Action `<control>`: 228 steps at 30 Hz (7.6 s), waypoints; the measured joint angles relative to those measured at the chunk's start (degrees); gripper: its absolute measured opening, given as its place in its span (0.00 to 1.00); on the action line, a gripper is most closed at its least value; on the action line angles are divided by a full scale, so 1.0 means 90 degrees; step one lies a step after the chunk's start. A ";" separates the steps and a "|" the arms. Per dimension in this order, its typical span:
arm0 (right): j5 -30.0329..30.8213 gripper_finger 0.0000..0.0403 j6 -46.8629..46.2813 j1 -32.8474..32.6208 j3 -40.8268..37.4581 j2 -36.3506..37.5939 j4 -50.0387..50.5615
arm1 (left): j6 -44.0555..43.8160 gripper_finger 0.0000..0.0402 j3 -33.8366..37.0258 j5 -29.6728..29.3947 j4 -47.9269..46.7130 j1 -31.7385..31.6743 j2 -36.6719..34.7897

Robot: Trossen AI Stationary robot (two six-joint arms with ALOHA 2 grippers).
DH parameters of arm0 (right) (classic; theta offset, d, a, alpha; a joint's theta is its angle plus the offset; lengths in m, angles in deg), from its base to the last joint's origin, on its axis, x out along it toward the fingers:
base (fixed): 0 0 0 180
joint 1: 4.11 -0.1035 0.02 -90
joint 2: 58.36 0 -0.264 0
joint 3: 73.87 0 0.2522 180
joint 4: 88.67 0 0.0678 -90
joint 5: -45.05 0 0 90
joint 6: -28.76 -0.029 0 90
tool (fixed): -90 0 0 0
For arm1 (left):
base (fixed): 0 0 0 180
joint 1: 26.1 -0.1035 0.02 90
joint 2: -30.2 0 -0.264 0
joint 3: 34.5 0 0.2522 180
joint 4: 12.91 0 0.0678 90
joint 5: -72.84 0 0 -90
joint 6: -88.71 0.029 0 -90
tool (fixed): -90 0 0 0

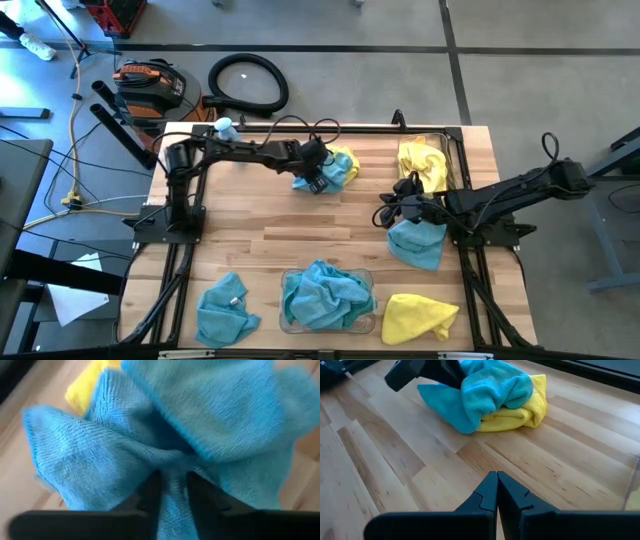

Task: Sort microfiber towel by color & place in baskets
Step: Put the blue microfiber towel into the bottom transparent bin

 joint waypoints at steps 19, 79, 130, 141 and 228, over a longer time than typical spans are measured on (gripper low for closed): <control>-0.0005 0.00 0.0120 0.0000 0.0000 0.0001 0.0044 | 0.0060 0.00 -0.0390 -0.0557 -0.0912 0.0679 -0.2059; -0.0007 0.00 -0.0390 0.0002 0.0007 -0.0110 0.0204 | -0.1175 0.00 -0.1745 -0.1577 0.0002 0.5548 -0.2409; -0.0105 0.00 -0.1382 0.0000 0.0010 -0.0645 0.0135 | -0.1120 0.22 -0.1745 0.0488 -0.0546 0.5136 0.0500; -0.0121 0.00 -0.1316 0.0002 0.0005 -0.0647 0.0138 | -0.0696 0.24 -0.1738 0.0478 -0.0801 0.4881 0.0078; -0.0454 0.00 -0.1380 -0.0727 0.3770 -0.0738 0.5123 | 0.0826 0.24 0.5835 -0.0883 0.1573 0.3218 -0.8556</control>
